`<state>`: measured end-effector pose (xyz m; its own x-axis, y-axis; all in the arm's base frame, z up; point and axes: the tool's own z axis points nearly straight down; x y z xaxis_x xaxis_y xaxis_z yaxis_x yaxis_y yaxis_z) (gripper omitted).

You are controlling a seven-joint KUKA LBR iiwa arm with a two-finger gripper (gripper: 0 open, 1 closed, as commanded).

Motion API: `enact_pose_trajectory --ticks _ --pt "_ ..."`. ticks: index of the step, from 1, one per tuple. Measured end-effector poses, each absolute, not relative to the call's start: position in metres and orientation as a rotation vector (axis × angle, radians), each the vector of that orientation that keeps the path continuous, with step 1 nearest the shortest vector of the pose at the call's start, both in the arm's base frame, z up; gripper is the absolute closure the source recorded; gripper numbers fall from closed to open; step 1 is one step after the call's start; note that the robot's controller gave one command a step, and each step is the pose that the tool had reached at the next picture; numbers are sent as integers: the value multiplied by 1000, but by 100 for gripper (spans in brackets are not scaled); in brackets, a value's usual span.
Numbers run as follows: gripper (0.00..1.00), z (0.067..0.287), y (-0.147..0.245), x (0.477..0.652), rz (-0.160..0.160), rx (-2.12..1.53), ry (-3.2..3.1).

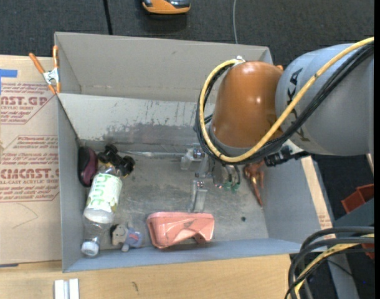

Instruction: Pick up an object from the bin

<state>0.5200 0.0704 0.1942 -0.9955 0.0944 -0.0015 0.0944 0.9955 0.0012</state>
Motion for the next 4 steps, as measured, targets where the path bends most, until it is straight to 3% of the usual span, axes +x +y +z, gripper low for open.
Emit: enact_pose_trajectory --ticks 1,3,4 --pt "0 194 70 520 2 148 3137" --pt "0 119 58 490 0 31 3140" --pt "100 77 74 498 -16 -245 3190"
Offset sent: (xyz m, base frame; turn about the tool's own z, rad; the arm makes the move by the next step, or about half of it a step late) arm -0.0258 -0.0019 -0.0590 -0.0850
